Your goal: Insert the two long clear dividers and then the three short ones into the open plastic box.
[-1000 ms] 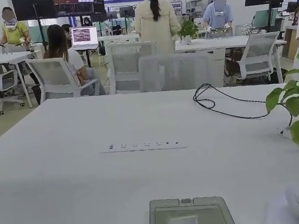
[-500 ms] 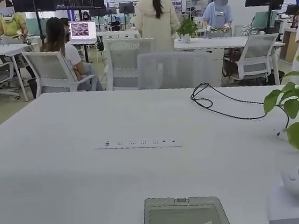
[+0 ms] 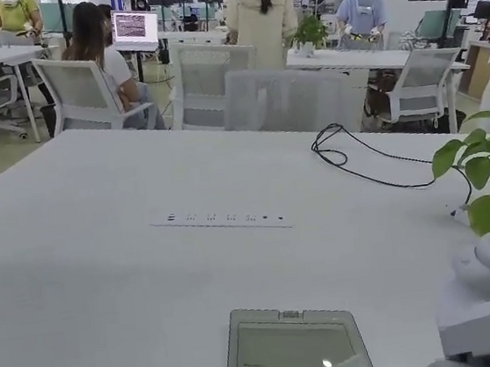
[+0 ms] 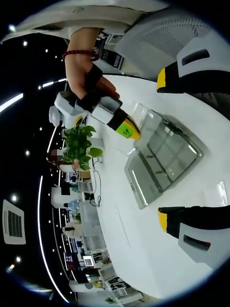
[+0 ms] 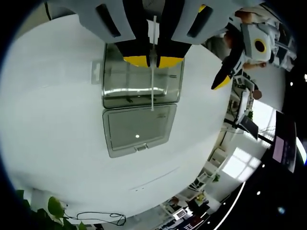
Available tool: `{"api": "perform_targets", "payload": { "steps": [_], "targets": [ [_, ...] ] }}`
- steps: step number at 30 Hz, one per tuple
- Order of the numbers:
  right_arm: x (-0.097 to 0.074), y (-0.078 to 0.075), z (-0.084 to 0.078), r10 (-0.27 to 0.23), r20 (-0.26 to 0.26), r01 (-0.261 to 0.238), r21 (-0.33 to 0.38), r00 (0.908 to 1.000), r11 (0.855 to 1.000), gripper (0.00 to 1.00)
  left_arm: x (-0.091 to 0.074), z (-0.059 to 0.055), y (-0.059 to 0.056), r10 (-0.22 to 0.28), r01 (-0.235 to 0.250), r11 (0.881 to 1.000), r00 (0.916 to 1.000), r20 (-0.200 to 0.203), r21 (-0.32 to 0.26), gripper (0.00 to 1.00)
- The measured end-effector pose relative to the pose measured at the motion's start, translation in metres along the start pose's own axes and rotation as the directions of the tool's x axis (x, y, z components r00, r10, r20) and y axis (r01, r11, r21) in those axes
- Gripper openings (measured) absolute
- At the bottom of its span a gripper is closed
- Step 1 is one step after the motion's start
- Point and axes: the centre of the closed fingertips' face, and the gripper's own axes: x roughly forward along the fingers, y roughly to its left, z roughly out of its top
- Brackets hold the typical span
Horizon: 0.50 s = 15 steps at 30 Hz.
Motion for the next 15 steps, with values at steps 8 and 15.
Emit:
{"api": "perform_targets", "payload": {
  "steps": [8,15],
  "targets": [
    [0.005,-0.013,0.003,-0.032,-0.040,0.033,0.009,0.9987,0.999,0.06,0.003,-0.003,0.003,0.005,-0.005,1.000,1.0000,-0.001,-0.014,1.00],
    [0.012,-0.020,0.003,-0.040,-0.080,0.042,0.027,0.9960,0.999,0.06,0.004,-0.003,0.005,0.008,-0.008,1.000,1.0000,0.004,-0.018,1.00]
  ]
}}
